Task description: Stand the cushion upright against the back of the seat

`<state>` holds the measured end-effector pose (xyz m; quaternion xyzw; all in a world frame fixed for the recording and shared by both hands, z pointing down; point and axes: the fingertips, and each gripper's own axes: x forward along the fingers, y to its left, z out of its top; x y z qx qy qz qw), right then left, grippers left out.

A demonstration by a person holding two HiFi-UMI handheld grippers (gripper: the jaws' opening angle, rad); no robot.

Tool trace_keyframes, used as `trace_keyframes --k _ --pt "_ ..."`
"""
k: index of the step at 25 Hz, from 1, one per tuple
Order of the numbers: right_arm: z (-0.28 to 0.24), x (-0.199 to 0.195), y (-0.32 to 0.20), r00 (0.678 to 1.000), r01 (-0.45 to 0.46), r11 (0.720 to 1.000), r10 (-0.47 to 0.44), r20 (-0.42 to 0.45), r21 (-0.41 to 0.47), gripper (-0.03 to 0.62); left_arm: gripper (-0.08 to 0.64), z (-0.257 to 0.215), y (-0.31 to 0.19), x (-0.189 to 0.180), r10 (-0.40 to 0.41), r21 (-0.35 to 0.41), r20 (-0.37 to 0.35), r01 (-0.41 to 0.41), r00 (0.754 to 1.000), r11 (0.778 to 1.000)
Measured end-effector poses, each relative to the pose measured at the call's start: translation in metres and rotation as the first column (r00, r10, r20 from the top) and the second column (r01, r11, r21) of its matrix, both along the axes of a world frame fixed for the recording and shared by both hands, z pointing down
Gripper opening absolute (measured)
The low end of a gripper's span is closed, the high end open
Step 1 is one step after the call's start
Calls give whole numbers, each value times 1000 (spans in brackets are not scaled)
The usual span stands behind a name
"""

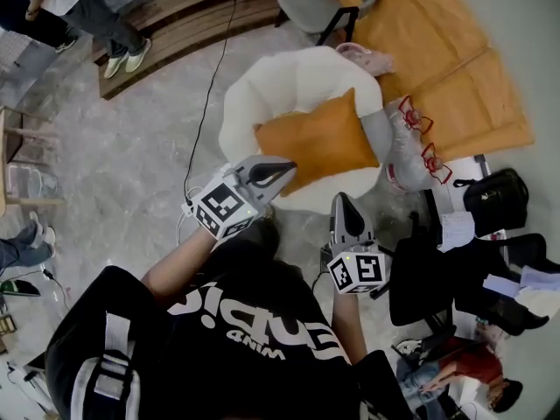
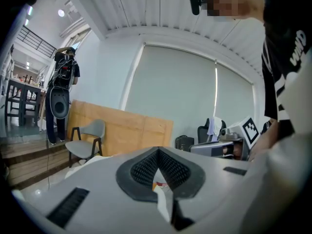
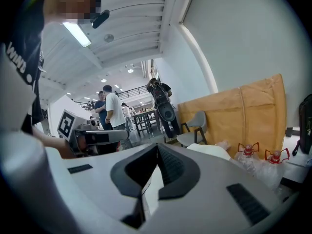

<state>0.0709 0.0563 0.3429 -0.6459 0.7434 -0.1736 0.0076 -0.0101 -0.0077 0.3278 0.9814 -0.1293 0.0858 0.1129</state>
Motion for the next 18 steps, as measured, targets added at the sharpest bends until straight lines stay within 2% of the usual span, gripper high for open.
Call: trace_keyframes --k 5,11,18 --pt "-1 8 -24 999 -37 999 37 -8 -12 21 6 3 -34 5 17 1 -3 -17 1000 1000" --pt "-1 25 -41 998 -64 998 64 -2 -19 20 6 3 -61 17 -24 40 0 24 1000 999" --pt "12 49 -56 997 -68 997 69 18 -41 21 6 15 -67 44 -29 8 29 29 999 1000"
